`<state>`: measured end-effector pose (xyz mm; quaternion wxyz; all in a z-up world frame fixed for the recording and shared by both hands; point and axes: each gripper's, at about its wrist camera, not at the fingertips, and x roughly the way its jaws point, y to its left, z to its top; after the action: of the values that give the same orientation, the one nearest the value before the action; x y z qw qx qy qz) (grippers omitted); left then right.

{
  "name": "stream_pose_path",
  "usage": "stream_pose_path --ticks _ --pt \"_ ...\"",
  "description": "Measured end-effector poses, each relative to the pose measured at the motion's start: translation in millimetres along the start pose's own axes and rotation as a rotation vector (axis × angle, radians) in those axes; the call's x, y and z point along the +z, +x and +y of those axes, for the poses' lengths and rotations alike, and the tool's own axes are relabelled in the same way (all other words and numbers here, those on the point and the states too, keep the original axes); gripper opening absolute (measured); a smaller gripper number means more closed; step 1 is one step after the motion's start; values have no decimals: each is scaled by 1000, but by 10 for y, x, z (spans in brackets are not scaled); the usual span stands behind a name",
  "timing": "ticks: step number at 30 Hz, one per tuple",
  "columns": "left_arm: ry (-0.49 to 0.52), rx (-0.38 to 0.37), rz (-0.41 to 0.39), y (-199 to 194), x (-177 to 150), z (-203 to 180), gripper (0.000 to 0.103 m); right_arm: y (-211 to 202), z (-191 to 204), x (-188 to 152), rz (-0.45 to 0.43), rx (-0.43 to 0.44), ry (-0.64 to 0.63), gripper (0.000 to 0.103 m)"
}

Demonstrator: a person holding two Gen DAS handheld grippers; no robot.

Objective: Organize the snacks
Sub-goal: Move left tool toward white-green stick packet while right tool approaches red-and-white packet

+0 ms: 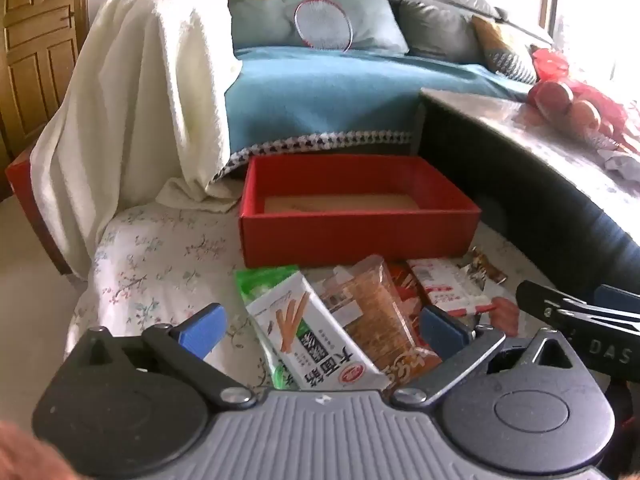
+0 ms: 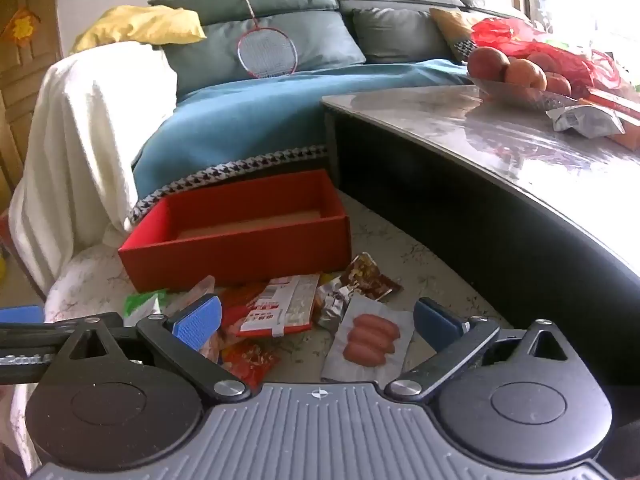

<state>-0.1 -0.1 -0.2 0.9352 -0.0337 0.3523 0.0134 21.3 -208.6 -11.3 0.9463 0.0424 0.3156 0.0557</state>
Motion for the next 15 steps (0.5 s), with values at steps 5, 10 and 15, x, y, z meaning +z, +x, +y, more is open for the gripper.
stream_pose_path --ticks 5,10,15 --pt "-28 -14 35 28 -112 131 98 -21 120 20 -1 -23 -56 103" --pt "-9 42 87 142 -112 39 98 -16 98 -87 0 8 -61 103" --pt "-4 74 67 103 -68 13 98 -79 165 -57 -34 1 -101 103"
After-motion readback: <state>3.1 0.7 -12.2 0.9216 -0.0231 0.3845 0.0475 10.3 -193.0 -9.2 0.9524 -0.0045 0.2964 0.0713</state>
